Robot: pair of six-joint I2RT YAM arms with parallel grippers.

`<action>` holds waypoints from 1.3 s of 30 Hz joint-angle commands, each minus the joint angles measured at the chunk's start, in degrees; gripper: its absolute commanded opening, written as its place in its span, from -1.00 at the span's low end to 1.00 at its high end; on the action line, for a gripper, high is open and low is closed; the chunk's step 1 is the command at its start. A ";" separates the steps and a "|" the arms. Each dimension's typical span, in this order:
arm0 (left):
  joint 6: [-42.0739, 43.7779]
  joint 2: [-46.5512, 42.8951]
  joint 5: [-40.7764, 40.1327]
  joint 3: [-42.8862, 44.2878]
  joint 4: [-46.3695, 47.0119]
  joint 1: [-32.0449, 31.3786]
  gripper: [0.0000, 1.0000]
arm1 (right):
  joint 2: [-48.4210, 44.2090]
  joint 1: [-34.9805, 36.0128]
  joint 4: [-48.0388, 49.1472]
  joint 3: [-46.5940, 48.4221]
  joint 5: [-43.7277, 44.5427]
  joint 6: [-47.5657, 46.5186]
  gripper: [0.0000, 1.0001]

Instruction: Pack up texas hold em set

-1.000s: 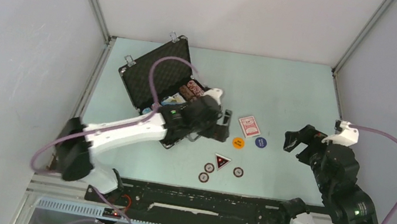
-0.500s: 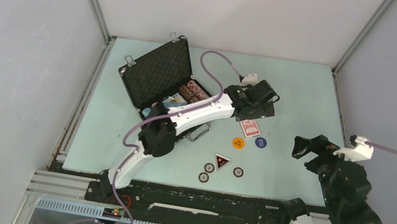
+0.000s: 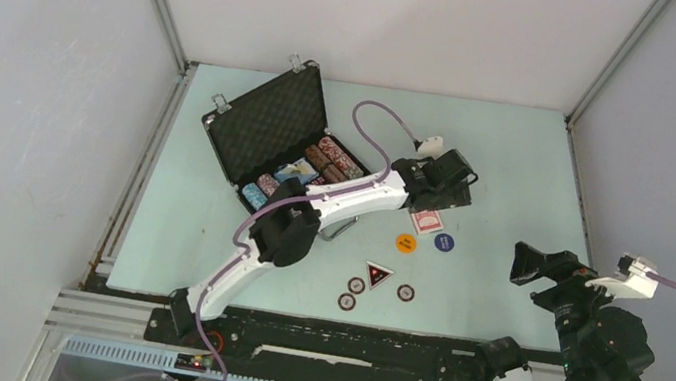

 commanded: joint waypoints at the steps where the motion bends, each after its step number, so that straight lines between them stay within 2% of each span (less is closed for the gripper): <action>1: 5.40 -1.76 10.99 -7.56 26.74 -0.27 0.89 | -0.97 0.09 -1.65 1.19 1.54 -0.99 0.99; 3: 5.92 -0.93 14.60 -7.92 32.02 -0.38 0.83 | -1.21 0.09 -1.43 1.24 1.32 -0.99 0.99; 6: 6.88 1.73 15.63 -4.04 32.03 -0.89 0.87 | -1.44 0.19 -1.68 1.36 1.08 -0.98 0.99; 11: -0.03 7.70 16.90 3.50 21.36 0.04 0.96 | -2.00 0.25 -2.18 2.12 1.14 -0.73 0.99; 16: 1.61 7.71 15.76 3.79 14.62 0.20 1.00 | -2.79 0.28 -2.06 2.30 1.51 -0.71 0.99; 20: 4.14 7.59 18.63 3.54 9.33 1.15 0.97 | -2.71 0.35 -1.60 2.31 1.24 -0.62 0.99; 24: 10.92 3.81 14.78 1.62 3.53 1.24 0.95 | -2.25 0.35 -1.11 2.27 0.66 -0.26 0.99; 30: 23.00 -8.08 10.33 -13.45 2.13 1.97 0.99 | -1.76 0.35 -0.45 2.31 -0.20 -0.59 0.99; 34: 34.82 -15.32 14.42 -18.42 3.62 1.63 1.00 | -1.78 0.35 -0.96 2.31 -0.92 -1.11 0.99; 39: 45.56 -21.79 14.08 -20.92 4.07 1.36 1.00 | -1.87 0.35 -1.62 2.30 -1.51 -1.51 0.99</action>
